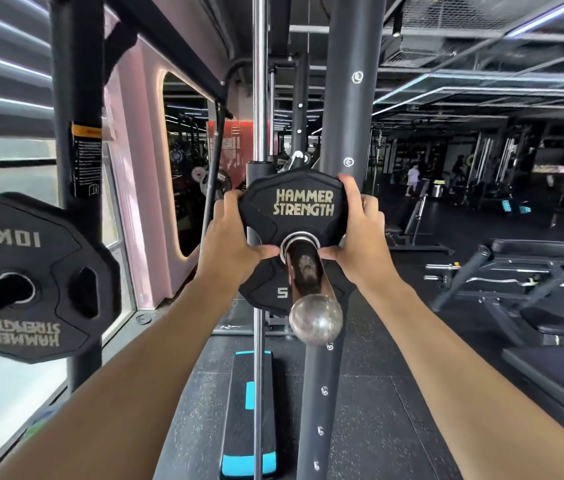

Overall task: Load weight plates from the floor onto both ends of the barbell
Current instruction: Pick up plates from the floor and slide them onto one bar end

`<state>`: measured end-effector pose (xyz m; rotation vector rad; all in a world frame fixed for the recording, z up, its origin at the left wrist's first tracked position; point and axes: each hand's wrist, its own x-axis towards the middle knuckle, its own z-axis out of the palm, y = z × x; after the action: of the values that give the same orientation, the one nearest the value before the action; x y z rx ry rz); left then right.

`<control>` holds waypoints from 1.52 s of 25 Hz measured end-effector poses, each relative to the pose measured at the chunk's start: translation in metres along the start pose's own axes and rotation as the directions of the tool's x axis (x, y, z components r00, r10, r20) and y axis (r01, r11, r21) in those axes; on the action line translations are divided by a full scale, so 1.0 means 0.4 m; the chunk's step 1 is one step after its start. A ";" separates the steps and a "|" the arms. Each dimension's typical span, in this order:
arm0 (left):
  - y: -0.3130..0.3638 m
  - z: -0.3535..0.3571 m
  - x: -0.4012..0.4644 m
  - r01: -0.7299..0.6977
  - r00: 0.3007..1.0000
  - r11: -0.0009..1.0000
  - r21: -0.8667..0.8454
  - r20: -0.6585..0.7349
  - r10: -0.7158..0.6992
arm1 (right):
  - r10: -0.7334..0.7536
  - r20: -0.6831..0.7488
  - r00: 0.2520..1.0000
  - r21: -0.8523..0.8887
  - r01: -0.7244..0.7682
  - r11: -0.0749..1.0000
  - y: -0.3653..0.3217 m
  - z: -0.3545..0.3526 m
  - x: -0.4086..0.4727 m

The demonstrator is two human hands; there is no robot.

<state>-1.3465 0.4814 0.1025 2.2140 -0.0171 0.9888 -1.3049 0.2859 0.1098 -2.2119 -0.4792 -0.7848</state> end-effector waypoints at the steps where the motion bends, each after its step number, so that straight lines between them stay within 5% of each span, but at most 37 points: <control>1: -0.005 0.011 0.018 0.005 1.000 1.000 0.024 0.000 -0.005 | 0.004 -0.003 1.000 0.010 -0.004 1.000 0.010 0.011 0.013; 18: -0.006 0.058 0.092 0.181 0.980 0.960 0.211 0.040 -0.194 | 0.024 0.142 0.990 -0.110 -0.008 0.994 0.031 0.048 0.105; 22: 0.062 0.002 0.017 0.117 0.990 0.923 0.366 0.026 -0.135 | 0.033 0.160 0.987 0.125 -0.054 0.991 -0.010 0.011 0.087; 27: 0.152 -0.156 -0.100 -0.018 0.997 0.868 0.495 -0.057 0.053 | -0.177 -0.052 0.983 0.394 0.183 0.901 -0.144 -0.101 0.000; 32: 0.134 -0.331 -0.214 0.116 0.990 0.737 0.665 -0.136 -0.033 | -0.392 -0.015 0.920 0.528 0.340 0.778 -0.303 -0.149 -0.133; 38: 0.111 -0.514 -0.422 0.303 0.953 0.562 0.769 -0.253 -0.168 | -0.536 0.075 0.841 0.686 0.347 0.639 -0.428 -0.084 -0.288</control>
<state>-1.6116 0.5290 0.1129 2.8131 0.9764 1.1369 -1.4967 0.3637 0.1400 -1.5313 -1.2797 -0.4322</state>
